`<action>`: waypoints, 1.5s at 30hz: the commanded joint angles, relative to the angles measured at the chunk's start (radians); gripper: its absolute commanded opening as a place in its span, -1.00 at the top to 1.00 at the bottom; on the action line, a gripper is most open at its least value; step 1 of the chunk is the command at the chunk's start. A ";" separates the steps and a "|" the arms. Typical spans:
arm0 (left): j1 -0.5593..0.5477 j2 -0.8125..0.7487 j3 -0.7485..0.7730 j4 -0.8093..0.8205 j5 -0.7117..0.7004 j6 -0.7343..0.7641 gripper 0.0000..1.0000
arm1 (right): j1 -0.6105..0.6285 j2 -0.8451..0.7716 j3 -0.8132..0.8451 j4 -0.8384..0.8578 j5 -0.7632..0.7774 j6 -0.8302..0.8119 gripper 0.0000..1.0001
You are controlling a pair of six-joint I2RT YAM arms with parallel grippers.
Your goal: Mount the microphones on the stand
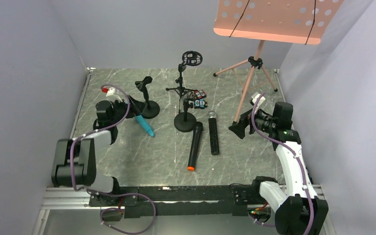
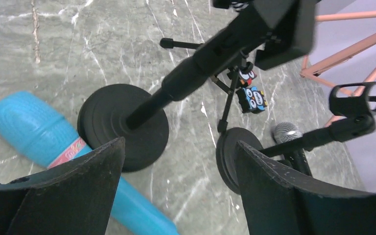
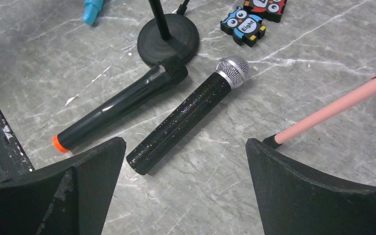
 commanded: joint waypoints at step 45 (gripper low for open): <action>-0.372 -0.196 0.043 0.035 0.065 0.493 1.00 | 0.037 0.016 0.066 -0.042 0.039 -0.066 -1.00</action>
